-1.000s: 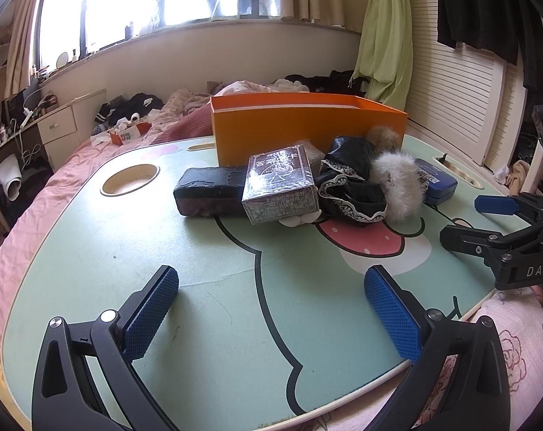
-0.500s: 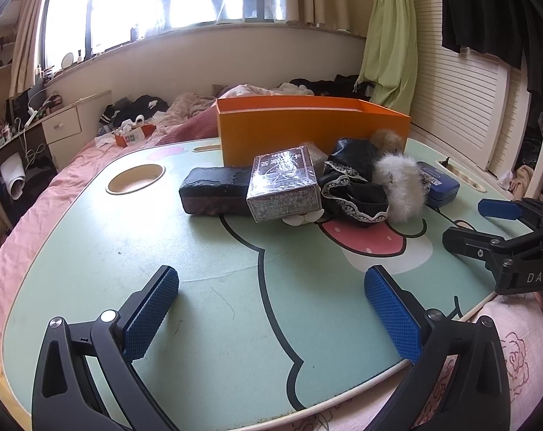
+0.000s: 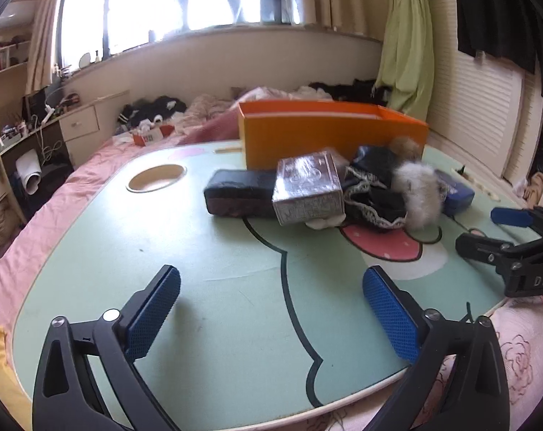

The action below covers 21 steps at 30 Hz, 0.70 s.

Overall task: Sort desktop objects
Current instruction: 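Grasp the brown card box from the table with the left gripper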

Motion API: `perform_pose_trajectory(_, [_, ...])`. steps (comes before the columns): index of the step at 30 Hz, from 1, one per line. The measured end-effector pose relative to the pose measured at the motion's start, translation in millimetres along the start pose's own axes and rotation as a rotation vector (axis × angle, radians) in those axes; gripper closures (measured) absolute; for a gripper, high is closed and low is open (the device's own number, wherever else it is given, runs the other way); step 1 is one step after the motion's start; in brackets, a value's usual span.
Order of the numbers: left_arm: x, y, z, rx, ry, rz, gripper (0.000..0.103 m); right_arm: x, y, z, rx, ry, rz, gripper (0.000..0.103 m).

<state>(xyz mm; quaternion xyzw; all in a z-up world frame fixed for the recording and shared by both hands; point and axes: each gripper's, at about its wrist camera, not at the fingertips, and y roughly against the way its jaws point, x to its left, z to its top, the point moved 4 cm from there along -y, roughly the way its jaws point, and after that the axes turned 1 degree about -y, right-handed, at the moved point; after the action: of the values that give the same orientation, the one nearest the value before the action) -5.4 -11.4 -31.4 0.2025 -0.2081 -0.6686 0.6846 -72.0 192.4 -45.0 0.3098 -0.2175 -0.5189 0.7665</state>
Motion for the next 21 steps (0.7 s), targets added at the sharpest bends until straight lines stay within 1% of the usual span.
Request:
perform_pose_trajectory(2, [1,9,5,-0.040,-0.007,-0.020,0.007,0,0,0,0.000,0.000,0.001,0.000])
perform_pose_trajectory(4, [-3,13,15,-0.055,-0.022,-0.046,0.007,0,0,-1,0.000,0.000,0.001,0.000])
perform_pose_trajectory(7, [-3,15,41,-0.083,0.009,-0.114,0.007,0,0,-1,-0.001,0.000,0.001,0.000])
perform_pose_trajectory(8, [-3,11,47,-0.076,0.027,-0.135,0.007,0,0,-1,-0.001,0.000,0.001,0.000])
perform_pose_trajectory(10, [-4,0,58,-0.035,0.062,-0.175,0.007,1,0,-1,-0.001,-0.001,0.001,0.000])
perform_pose_trajectory(11, [-5,-8,61,-0.002,0.073,-0.183,0.009,1,0,-1,0.000,-0.001,0.001,0.000])
perform_pose_trajectory(12, [-6,-16,62,0.023,0.082,-0.185,0.015,1,0,-1,-0.001,-0.002,0.002,0.000])
perform_pose_trajectory(14, [-8,-32,60,0.087,0.095,-0.193,0.037,1,-1,-2,-0.001,-0.002,0.004,0.000])
perform_pose_trajectory(15, [-9,-37,57,0.113,0.101,-0.199,0.042,2,0,-3,-0.002,-0.002,0.005,0.000])
perform_pose_trajectory(16, [-8,-40,55,0.124,0.105,-0.204,0.054,2,0,-3,-0.002,-0.001,0.005,0.000])
perform_pose_trajectory(17, [-8,-42,52,0.140,0.114,-0.209,0.061,2,0,-3,-0.003,-0.001,0.005,0.000])
perform_pose_trajectory(19, [-4,-39,50,0.126,0.133,-0.212,0.061,2,0,-3,-0.003,-0.001,0.005,0.000])
perform_pose_trajectory(21, [1,-29,50,0.085,0.152,-0.224,0.061,1,0,-3,-0.003,-0.002,0.006,0.000])
